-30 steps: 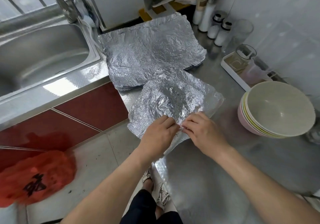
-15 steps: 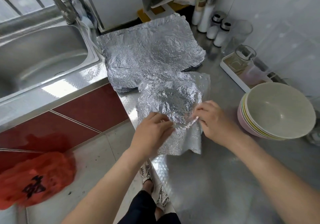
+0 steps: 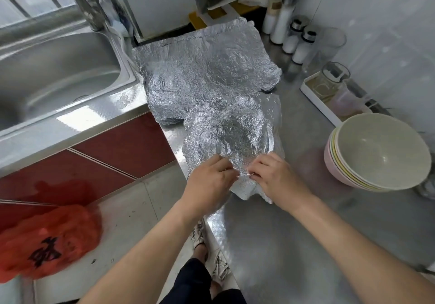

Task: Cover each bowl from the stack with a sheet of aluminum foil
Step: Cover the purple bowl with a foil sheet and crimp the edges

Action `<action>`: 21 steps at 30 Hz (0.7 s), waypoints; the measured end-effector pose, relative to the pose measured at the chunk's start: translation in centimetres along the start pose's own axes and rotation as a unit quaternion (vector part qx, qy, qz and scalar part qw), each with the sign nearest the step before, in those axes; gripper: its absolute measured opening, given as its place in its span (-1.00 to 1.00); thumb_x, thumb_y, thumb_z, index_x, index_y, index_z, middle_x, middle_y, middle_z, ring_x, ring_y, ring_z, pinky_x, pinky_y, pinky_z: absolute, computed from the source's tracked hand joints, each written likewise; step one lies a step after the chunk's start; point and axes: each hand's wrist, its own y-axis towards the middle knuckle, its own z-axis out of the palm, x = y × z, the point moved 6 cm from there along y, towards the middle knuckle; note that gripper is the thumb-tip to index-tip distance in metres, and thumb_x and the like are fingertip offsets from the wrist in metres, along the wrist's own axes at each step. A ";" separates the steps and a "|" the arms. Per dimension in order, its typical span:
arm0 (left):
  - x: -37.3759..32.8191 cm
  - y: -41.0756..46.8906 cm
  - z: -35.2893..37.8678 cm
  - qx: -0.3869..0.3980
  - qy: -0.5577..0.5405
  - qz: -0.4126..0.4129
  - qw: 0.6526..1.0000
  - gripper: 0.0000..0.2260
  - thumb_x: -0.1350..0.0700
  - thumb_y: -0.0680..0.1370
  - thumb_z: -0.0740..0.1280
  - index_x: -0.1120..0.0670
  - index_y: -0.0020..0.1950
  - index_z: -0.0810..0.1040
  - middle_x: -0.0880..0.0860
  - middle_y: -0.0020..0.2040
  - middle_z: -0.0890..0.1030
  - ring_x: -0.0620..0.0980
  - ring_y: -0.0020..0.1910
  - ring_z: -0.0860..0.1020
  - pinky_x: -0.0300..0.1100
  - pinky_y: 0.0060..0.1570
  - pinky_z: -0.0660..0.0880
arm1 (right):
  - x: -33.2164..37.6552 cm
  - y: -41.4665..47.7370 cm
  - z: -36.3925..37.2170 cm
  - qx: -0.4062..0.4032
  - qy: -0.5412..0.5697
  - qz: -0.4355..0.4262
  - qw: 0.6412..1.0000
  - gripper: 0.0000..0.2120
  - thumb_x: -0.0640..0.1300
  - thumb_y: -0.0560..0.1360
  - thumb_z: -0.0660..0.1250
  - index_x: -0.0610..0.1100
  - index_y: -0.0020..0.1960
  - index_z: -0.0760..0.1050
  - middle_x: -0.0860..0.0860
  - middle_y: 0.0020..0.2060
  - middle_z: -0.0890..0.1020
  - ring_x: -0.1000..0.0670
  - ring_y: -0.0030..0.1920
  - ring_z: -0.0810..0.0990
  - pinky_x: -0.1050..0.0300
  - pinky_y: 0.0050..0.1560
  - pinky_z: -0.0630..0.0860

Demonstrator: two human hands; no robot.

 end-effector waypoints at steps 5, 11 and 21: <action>-0.6 0.3 0.8 -0.016 0.045 0.003 0.999 -0.97 0.16 0.42 0.48 0.07 -0.20 0.65 -0.03 -0.27 0.53 -0.02 -0.22 0.42 -0.16 -0.27 0.38 | -0.4 0.1 0.2 -0.009 -0.019 -0.003 1.000 -0.79 -0.38 0.29 0.52 -0.15 -0.22 0.56 -0.01 -0.27 0.51 -0.08 -0.20 0.49 0.12 -0.21 0.47; -2.5 1.0 1.0 -0.014 0.030 -0.045 0.998 -0.73 -0.01 0.54 0.20 0.07 -0.18 0.64 -0.01 -0.26 0.55 0.04 -0.25 0.45 -0.08 -0.28 0.46 | -2.0 0.7 -1.3 0.044 0.034 0.052 0.997 -0.81 -0.33 0.29 0.53 -0.14 -0.18 0.60 -0.01 -0.16 0.56 -0.07 -0.09 0.53 0.01 -0.03 0.54; -0.5 1.2 0.8 0.073 0.029 -0.090 0.993 -0.56 -0.13 0.62 0.07 0.07 0.32 0.53 0.06 0.36 0.52 0.12 0.39 0.42 0.08 0.34 0.39 | -4.1 -3.4 0.1 -0.144 0.251 0.481 0.828 -0.83 -0.02 0.41 0.45 -0.06 -0.27 0.52 0.02 -0.42 0.62 -0.04 -0.34 0.62 -0.06 -0.20 0.59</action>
